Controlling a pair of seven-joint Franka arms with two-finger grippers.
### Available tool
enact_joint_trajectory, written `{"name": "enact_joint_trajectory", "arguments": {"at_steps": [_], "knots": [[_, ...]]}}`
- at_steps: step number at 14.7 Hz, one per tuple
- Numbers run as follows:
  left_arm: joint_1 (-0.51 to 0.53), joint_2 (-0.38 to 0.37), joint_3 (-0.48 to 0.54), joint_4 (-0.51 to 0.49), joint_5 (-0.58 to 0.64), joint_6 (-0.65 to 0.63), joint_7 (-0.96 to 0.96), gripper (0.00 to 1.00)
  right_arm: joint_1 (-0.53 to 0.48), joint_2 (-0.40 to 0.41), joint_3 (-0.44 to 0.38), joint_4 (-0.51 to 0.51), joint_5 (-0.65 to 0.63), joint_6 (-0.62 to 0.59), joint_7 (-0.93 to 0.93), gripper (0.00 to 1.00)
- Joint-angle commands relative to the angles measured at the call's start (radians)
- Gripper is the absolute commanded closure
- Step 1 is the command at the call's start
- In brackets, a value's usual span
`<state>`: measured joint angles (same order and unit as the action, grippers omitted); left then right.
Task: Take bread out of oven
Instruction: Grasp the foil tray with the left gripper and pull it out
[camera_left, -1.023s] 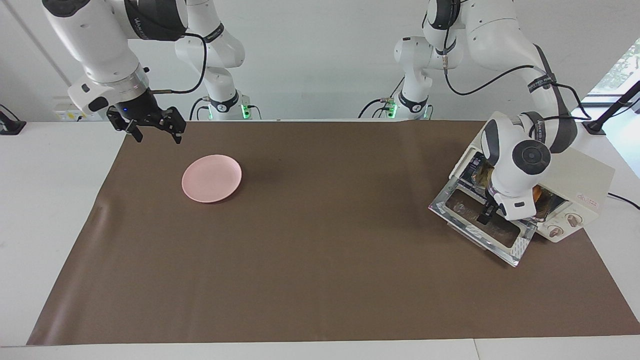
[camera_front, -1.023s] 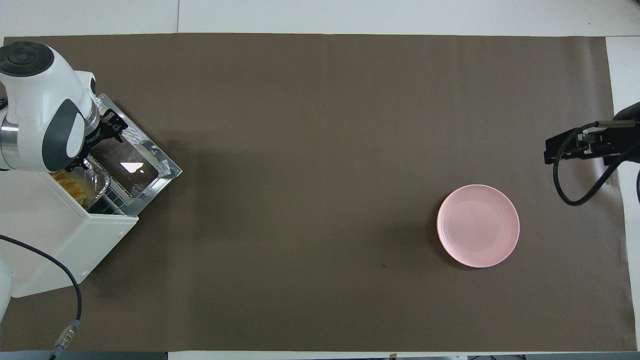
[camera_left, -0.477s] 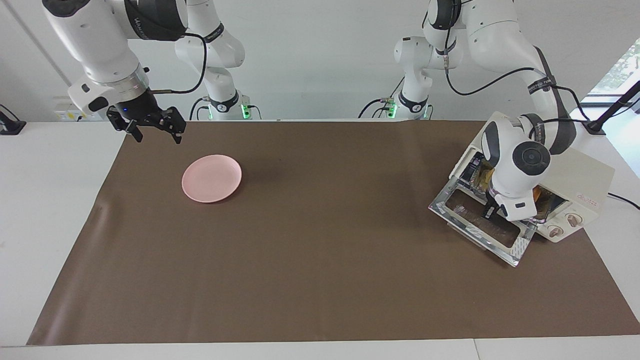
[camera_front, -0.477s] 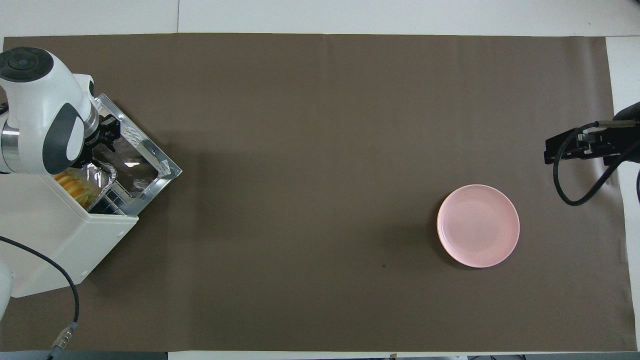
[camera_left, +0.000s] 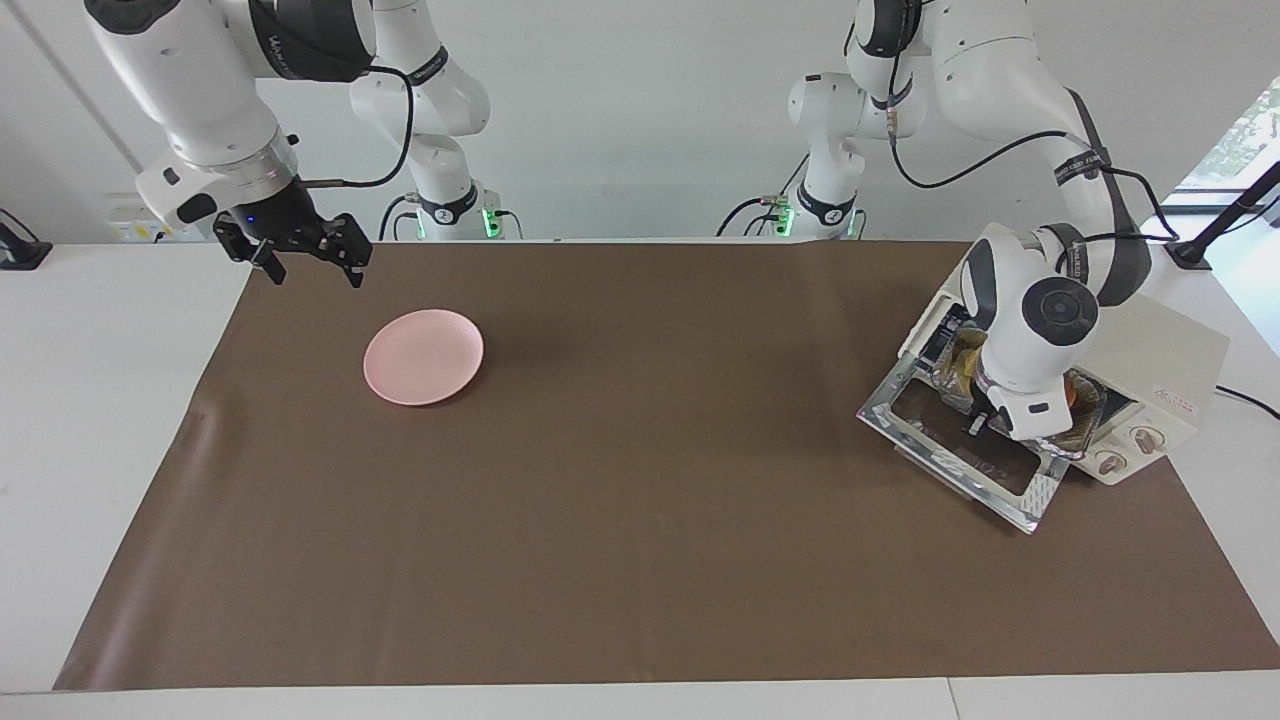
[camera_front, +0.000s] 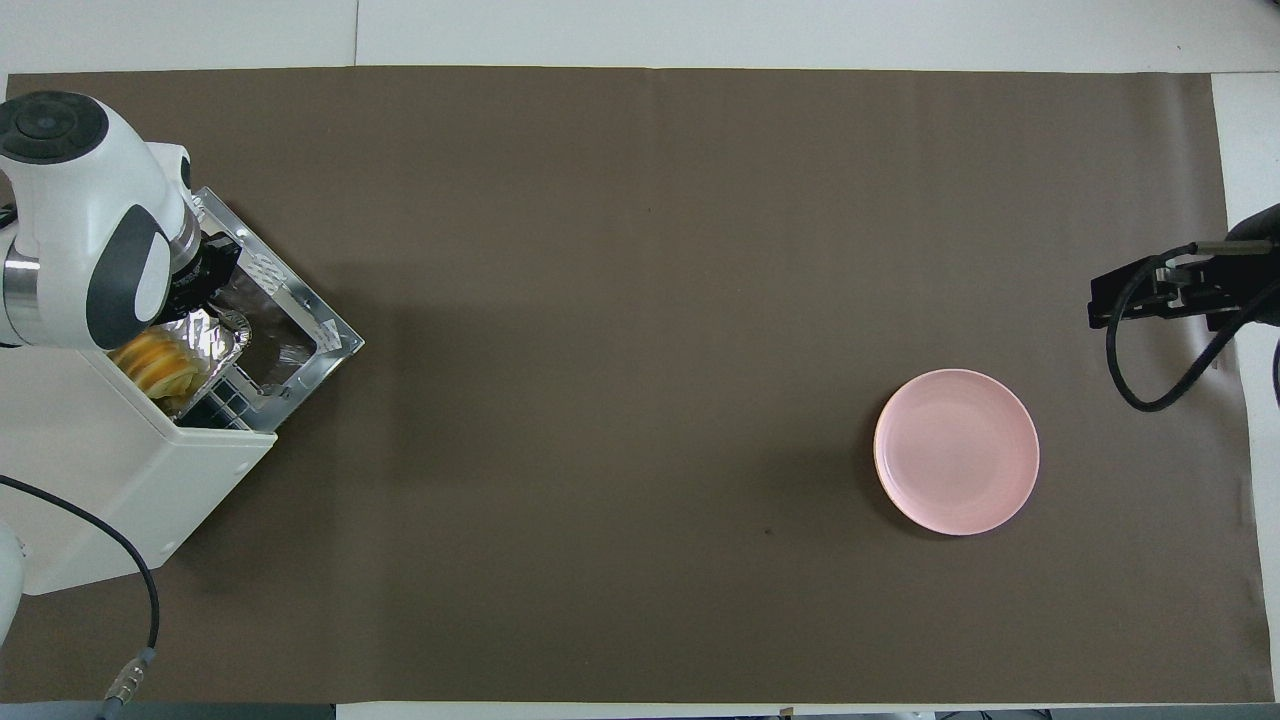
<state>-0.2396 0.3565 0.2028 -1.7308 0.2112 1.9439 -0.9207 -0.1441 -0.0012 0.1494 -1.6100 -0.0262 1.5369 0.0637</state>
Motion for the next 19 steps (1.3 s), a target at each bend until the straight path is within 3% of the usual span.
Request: {"name": "enact_joint_trajectory", "arguments": {"at_steps": [1, 5, 10, 15, 17, 19], "knots": [[-0.047, 0.01, 0.004, 0.052, 0.019, 0.023, -0.004, 1.0, -0.012, -0.02, 0.009, -0.021, 0.002, -0.006, -0.021, 0.0], [-0.125, 0.039, 0.001, 0.115, -0.051, 0.047, 0.0, 1.0, -0.012, -0.02, 0.009, -0.021, 0.002, -0.006, -0.021, 0.0], [-0.305, 0.111, 0.001, 0.21, -0.087, 0.067, -0.003, 1.0, -0.012, -0.02, 0.009, -0.021, 0.002, -0.006, -0.021, 0.0], [-0.461, 0.291, 0.003, 0.535, -0.151, -0.152, -0.007, 1.0, -0.012, -0.02, 0.009, -0.021, 0.002, -0.006, -0.021, 0.0], [-0.481, 0.291, 0.007, 0.539, -0.229, -0.166, -0.018, 1.0, -0.012, -0.02, 0.009, -0.021, 0.002, -0.006, -0.021, 0.0], [-0.484, 0.288, 0.006, 0.534, -0.233, -0.158, -0.009, 1.0, -0.012, -0.02, 0.009, -0.021, 0.002, -0.006, -0.021, 0.0]]}}
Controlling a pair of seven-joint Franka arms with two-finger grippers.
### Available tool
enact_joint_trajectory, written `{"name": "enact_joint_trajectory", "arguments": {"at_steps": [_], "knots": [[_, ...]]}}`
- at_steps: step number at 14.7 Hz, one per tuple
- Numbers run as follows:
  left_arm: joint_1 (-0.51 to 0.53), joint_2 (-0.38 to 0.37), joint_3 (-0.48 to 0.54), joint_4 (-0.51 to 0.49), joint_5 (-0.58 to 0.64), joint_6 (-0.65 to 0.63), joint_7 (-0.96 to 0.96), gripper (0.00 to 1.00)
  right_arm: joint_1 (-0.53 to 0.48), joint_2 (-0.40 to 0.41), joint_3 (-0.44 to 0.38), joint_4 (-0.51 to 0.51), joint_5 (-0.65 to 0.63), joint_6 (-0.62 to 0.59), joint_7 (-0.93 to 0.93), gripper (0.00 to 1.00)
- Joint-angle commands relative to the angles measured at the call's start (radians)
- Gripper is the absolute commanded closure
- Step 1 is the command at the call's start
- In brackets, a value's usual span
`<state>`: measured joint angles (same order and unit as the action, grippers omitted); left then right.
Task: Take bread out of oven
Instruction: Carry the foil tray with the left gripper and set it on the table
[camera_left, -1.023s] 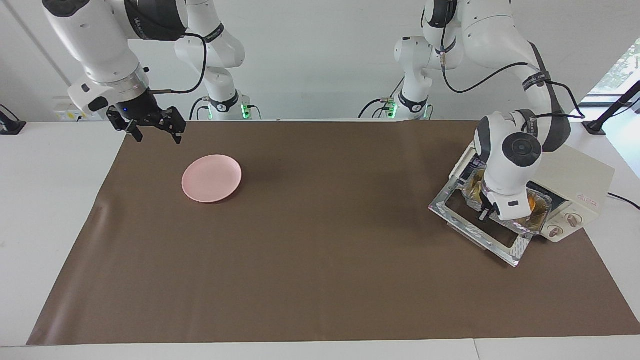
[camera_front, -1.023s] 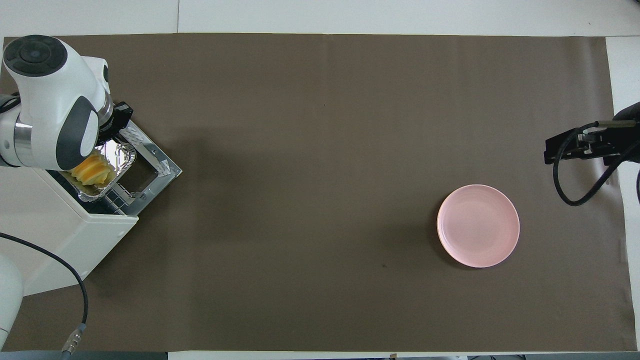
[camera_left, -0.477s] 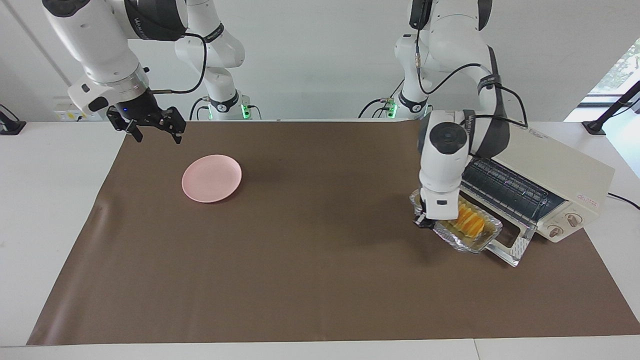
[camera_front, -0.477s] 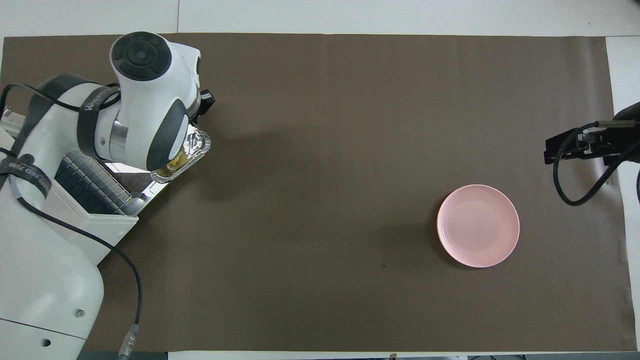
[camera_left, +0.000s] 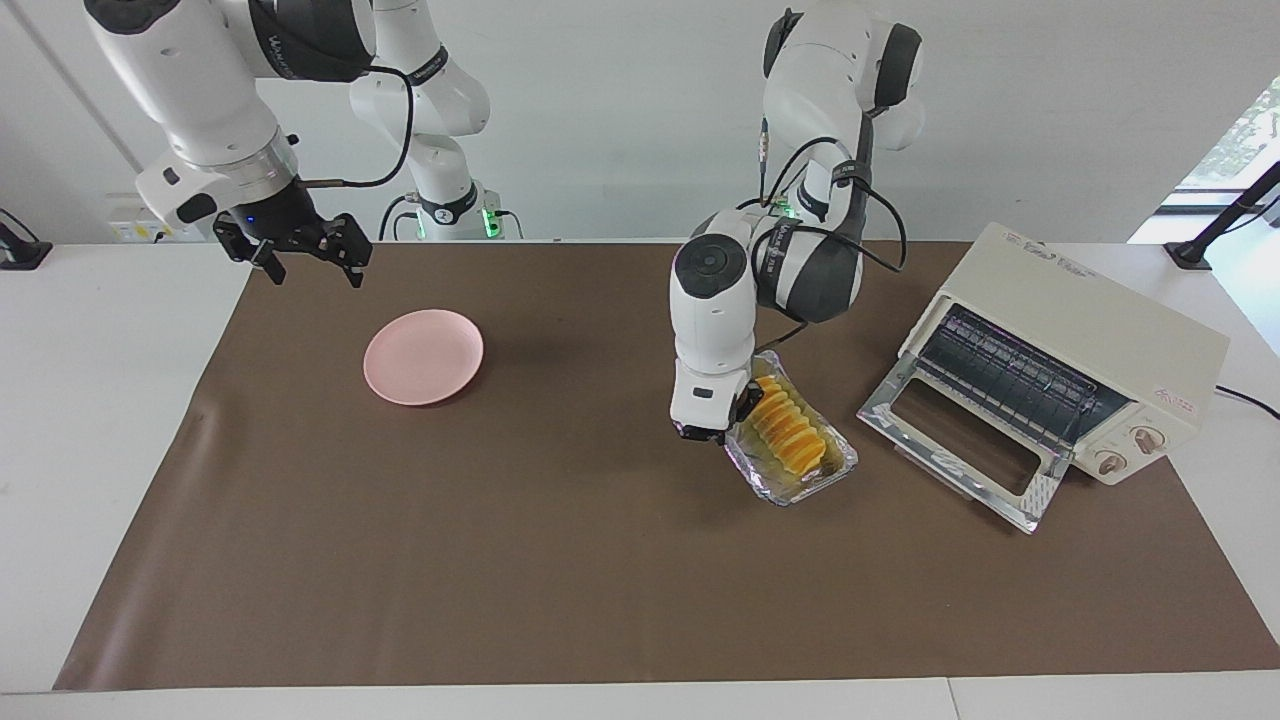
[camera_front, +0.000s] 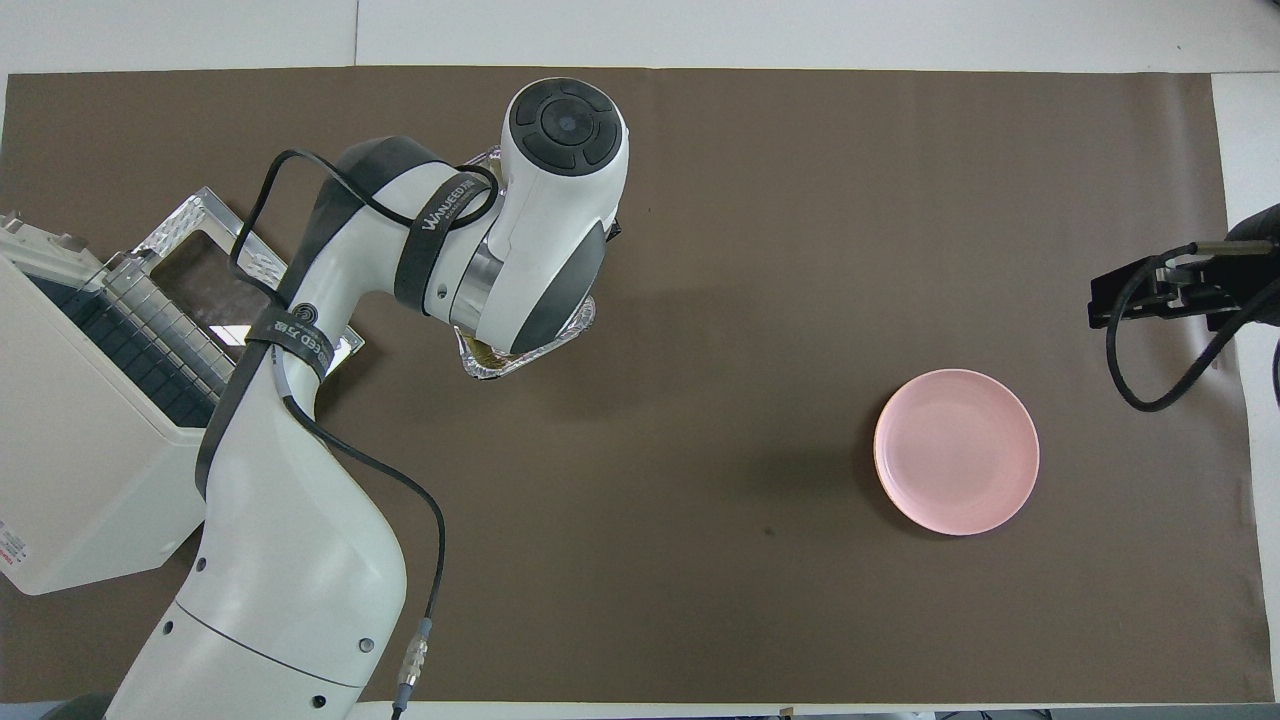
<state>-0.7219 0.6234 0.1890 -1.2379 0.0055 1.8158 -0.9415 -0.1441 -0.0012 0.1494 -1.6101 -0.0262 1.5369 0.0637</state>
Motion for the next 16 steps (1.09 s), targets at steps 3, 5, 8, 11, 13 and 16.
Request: {"name": "enact_joint_trajectory", "arguments": {"at_steps": [3, 5, 8, 11, 13, 16], "knots": [[-0.072, 0.018, 0.009, 0.016, -0.044, 0.11, 0.029, 1.0, -0.012, -0.02, 0.009, -0.021, 0.002, -0.006, -0.021, 0.0], [-0.155, 0.016, -0.002, -0.027, -0.039, 0.152, 0.061, 1.0, -0.012, -0.02, 0.009, -0.021, 0.002, -0.006, -0.021, 0.0], [-0.221, 0.018, -0.002, -0.032, 0.008, 0.148, 0.146, 1.0, -0.012, -0.02, 0.009, -0.021, 0.002, -0.006, -0.021, 0.0], [-0.252, 0.013, -0.002, -0.101, 0.013, 0.186, 0.196, 1.0, -0.012, -0.02, 0.009, -0.021, 0.002, -0.006, -0.021, 0.0], [-0.278, 0.016, -0.002, -0.124, 0.016, 0.188, 0.204, 1.0, -0.012, -0.02, 0.009, -0.021, 0.002, -0.006, -0.021, 0.0], [-0.284, 0.018, -0.002, -0.129, 0.016, 0.204, 0.233, 1.0, -0.014, -0.02, 0.009, -0.021, 0.002, -0.006, -0.021, 0.0]]}}
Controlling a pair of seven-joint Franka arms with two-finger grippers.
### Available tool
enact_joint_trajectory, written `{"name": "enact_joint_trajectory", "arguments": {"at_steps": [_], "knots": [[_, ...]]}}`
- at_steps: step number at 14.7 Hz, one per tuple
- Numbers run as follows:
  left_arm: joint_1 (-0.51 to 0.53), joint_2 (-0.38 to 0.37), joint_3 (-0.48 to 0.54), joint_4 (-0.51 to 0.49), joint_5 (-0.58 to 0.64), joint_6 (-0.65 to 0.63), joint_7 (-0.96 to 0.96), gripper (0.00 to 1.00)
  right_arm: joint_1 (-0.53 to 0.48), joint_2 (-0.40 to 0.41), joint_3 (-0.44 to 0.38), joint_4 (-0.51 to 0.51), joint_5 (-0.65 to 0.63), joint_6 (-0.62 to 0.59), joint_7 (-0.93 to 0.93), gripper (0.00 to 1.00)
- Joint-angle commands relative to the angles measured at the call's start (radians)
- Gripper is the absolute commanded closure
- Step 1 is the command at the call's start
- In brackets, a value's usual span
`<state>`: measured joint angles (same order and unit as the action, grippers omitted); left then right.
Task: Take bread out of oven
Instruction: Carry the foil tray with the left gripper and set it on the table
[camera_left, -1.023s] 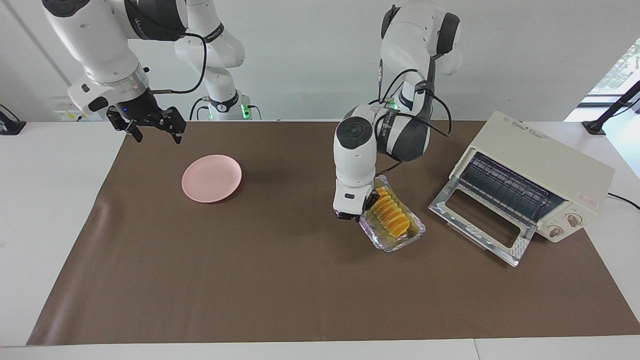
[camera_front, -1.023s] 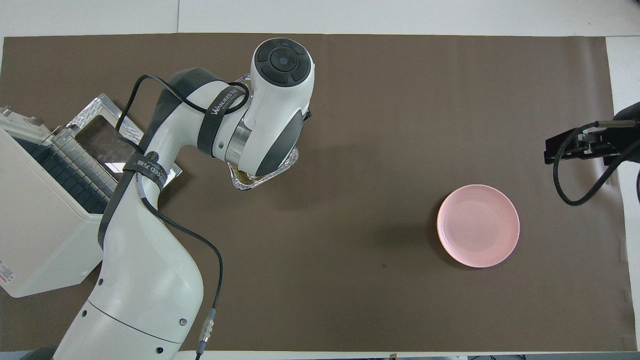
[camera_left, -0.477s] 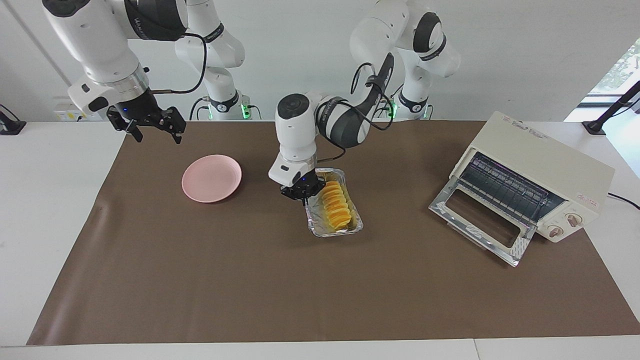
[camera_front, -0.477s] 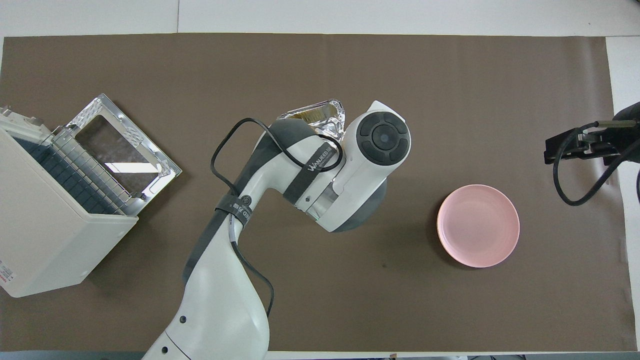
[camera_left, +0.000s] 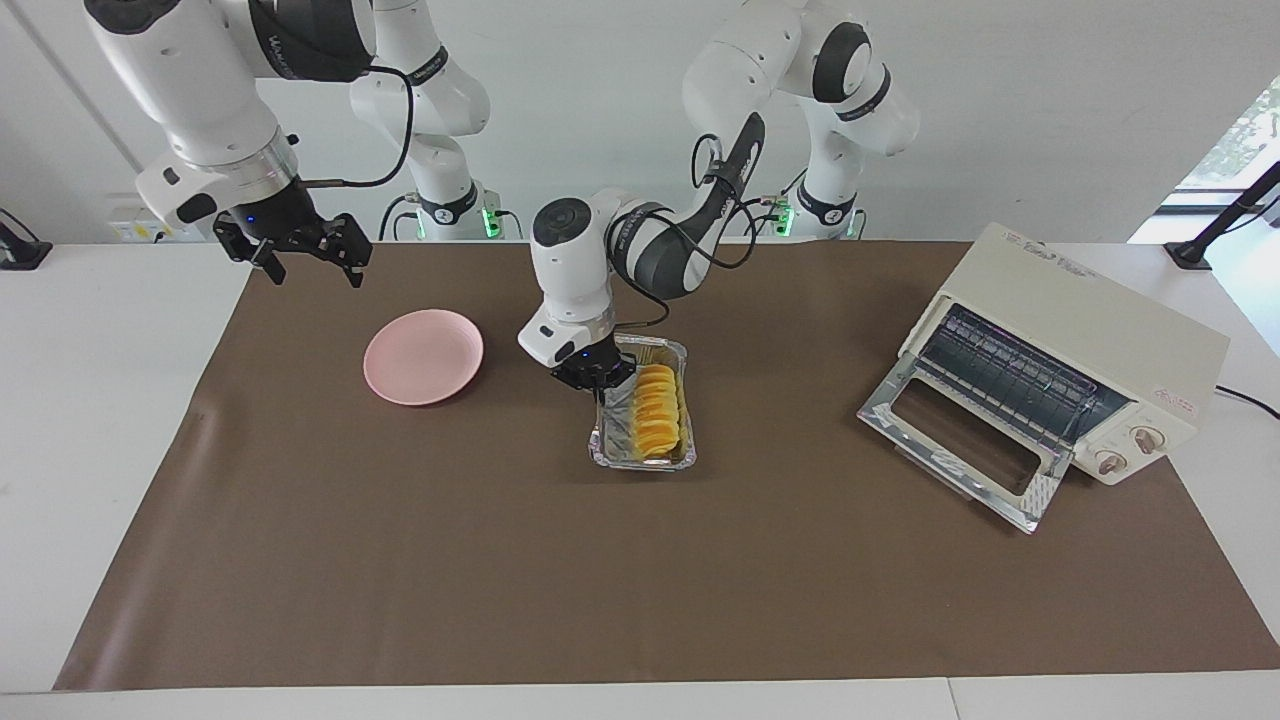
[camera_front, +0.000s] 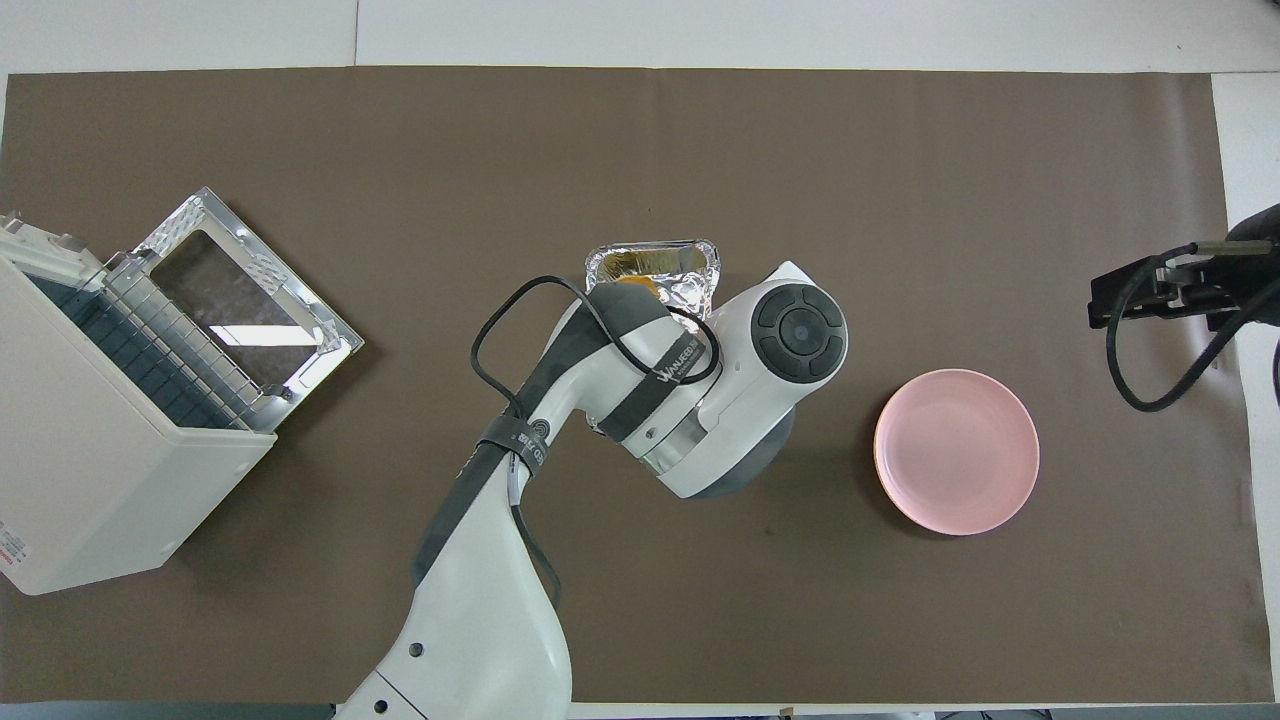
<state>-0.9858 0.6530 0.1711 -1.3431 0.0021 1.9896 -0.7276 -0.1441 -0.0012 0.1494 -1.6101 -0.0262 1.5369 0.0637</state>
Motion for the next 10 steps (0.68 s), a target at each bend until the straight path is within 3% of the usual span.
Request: {"name": "enact_joint_trajectory", "arguments": {"at_steps": [1, 6, 7, 8, 10], "knots": [[-0.027, -0.013, 0.016, -0.033, 0.019, 0.038, 0.019, 1.0, -0.012, -0.02, 0.009, -0.021, 0.002, -0.006, -0.021, 0.0], [-0.051, -0.009, 0.018, -0.076, 0.019, 0.084, 0.016, 1.0, -0.032, -0.02, 0.007, -0.021, 0.002, -0.004, -0.021, 0.0], [-0.057, -0.012, 0.019, -0.088, 0.025, 0.101, 0.014, 0.46, -0.044, -0.026, 0.007, -0.021, 0.002, -0.011, -0.021, 0.0], [-0.059, -0.012, 0.019, -0.088, 0.041, 0.1, 0.013, 0.0, -0.045, -0.028, 0.007, -0.021, 0.002, -0.011, -0.022, 0.0], [-0.062, -0.013, 0.019, -0.077, 0.068, 0.101, 0.017, 0.0, -0.042, -0.03, 0.007, -0.021, 0.002, -0.011, -0.021, 0.0]]}}
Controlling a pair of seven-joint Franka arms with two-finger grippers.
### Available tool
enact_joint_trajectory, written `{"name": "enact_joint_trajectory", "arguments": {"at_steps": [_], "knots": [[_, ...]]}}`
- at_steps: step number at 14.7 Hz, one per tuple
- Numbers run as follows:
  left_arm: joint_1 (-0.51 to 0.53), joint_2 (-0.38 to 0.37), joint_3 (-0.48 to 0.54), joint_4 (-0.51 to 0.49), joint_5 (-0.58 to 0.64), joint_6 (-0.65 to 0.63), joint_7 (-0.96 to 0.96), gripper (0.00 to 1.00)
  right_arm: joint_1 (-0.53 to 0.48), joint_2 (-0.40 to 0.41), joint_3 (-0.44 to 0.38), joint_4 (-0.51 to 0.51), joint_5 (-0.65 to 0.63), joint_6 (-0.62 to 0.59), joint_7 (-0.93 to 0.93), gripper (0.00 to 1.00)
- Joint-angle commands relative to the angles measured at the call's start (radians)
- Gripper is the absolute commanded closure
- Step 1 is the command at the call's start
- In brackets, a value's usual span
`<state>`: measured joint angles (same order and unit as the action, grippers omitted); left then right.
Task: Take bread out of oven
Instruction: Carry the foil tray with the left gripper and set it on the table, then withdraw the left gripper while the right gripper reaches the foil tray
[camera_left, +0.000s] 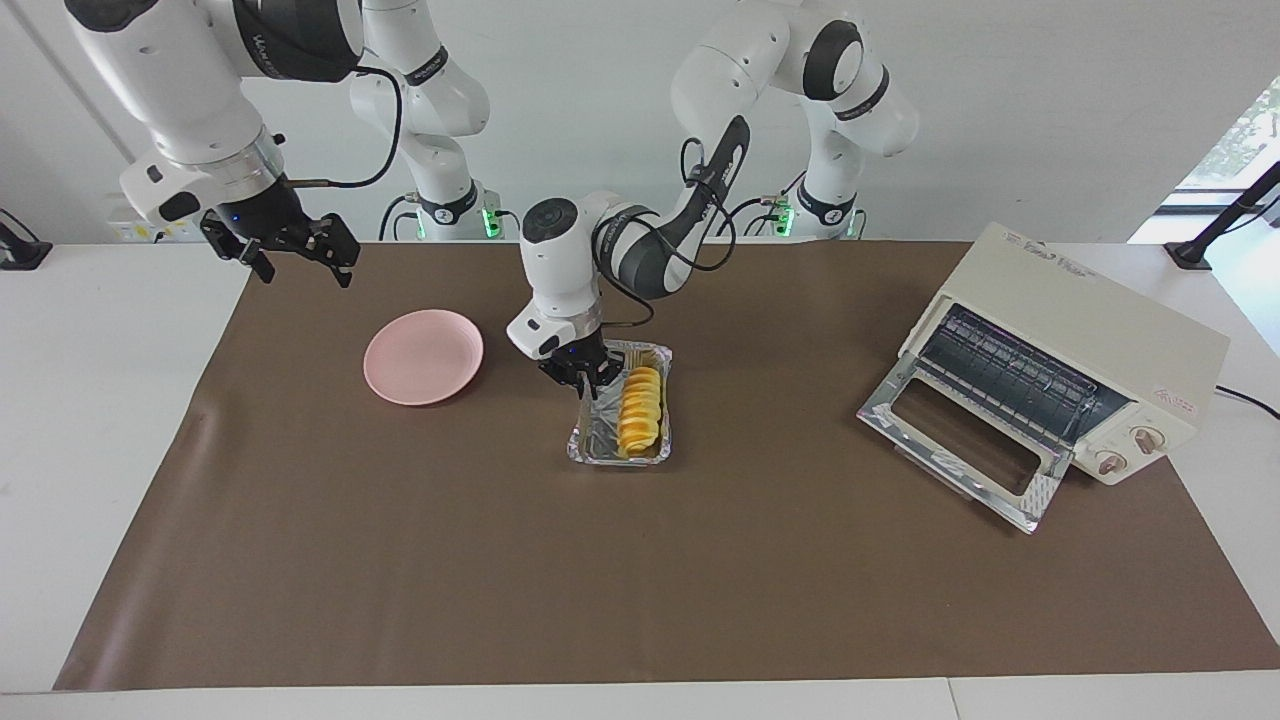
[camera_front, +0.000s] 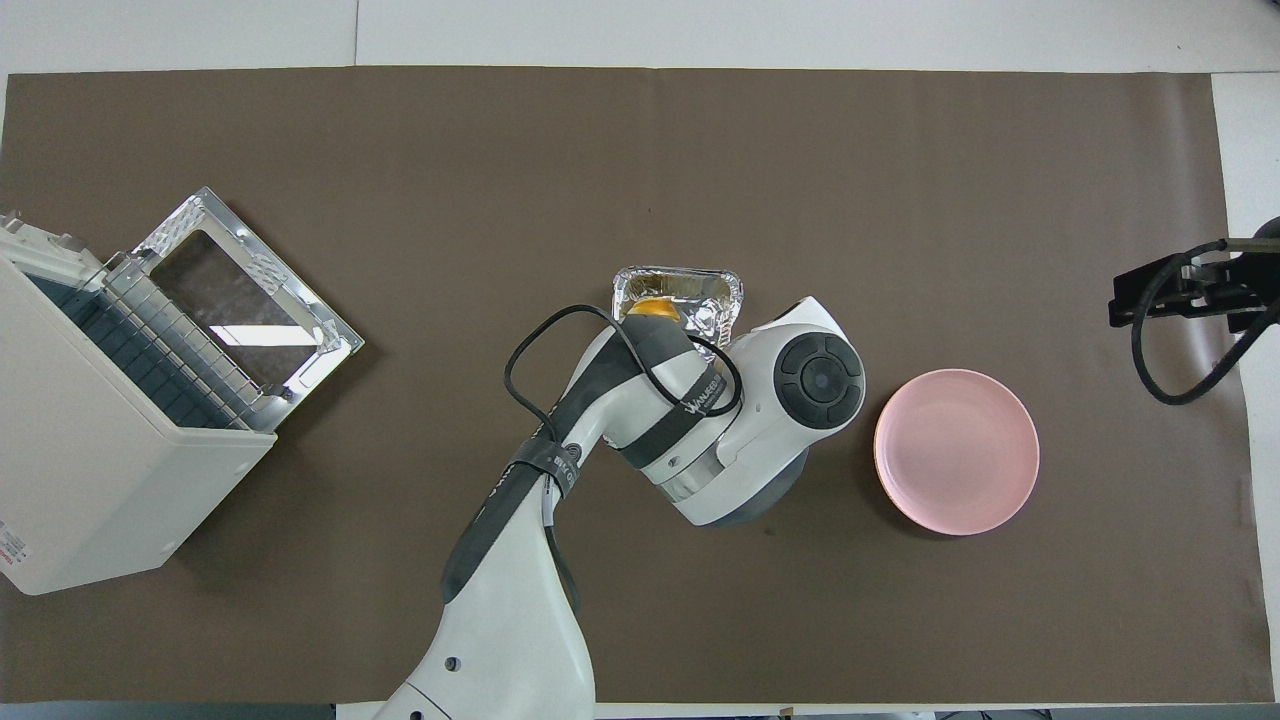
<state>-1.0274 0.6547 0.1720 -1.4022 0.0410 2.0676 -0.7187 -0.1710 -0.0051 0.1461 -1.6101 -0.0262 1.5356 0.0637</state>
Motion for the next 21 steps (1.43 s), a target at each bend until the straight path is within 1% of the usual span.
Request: {"name": "enact_joint_trajectory", "arguments": {"at_steps": [1, 3, 5, 6, 8, 9, 10, 12, 13, 15, 16, 18, 20, 21], "knots": [[-0.016, -0.018, 0.021, -0.012, 0.028, 0.017, 0.012, 0.0, -0.016, -0.024, 0.01, -0.021, 0.002, -0.006, -0.021, 0.0], [0.01, -0.032, 0.023, 0.002, -0.001, -0.006, 0.015, 0.0, -0.012, -0.026, 0.015, -0.021, 0.002, -0.009, -0.028, 0.0], [0.038, -0.037, 0.03, 0.052, -0.093, -0.076, 0.012, 0.0, -0.01, -0.027, 0.02, -0.024, 0.003, -0.011, -0.082, 0.0], [0.055, -0.03, 0.038, 0.096, -0.111, -0.11, 0.01, 0.0, -0.01, -0.029, 0.021, -0.025, 0.011, -0.009, -0.084, 0.0], [0.084, -0.043, 0.049, 0.12, -0.113, -0.118, 0.01, 0.0, -0.01, -0.03, 0.021, -0.036, 0.052, 0.012, -0.079, 0.0], [0.116, -0.097, 0.056, 0.118, -0.116, -0.129, 0.015, 0.0, 0.008, -0.03, 0.023, -0.047, 0.058, 0.052, -0.076, 0.0], [0.174, -0.168, 0.06, 0.1, -0.116, -0.145, 0.018, 0.0, 0.04, -0.03, 0.023, -0.071, 0.058, 0.099, -0.067, 0.0], [0.262, -0.246, 0.061, 0.091, -0.113, -0.214, 0.037, 0.0, 0.106, -0.01, 0.023, -0.093, 0.058, 0.159, 0.005, 0.0], [0.306, -0.276, 0.061, 0.089, -0.112, -0.251, 0.082, 0.0, 0.129, 0.02, 0.023, -0.088, 0.058, 0.184, 0.024, 0.0], [0.4, -0.337, 0.061, 0.078, -0.112, -0.317, 0.238, 0.0, 0.192, 0.071, 0.023, -0.088, 0.058, 0.219, 0.044, 0.0], [0.447, -0.365, 0.061, 0.068, -0.112, -0.345, 0.307, 0.0, 0.221, 0.089, 0.023, -0.099, 0.058, 0.238, 0.083, 0.0], [0.53, -0.418, 0.063, 0.045, -0.11, -0.391, 0.428, 0.0, 0.274, 0.102, 0.023, -0.178, 0.058, 0.332, 0.158, 0.0], [0.598, -0.467, 0.063, 0.016, -0.107, -0.408, 0.546, 0.0, 0.327, 0.112, 0.023, -0.263, 0.06, 0.447, 0.281, 0.0], [0.639, -0.478, 0.063, 0.015, -0.107, -0.423, 0.592, 0.0, 0.35, 0.131, 0.023, -0.283, 0.06, 0.492, 0.324, 0.0]]}}
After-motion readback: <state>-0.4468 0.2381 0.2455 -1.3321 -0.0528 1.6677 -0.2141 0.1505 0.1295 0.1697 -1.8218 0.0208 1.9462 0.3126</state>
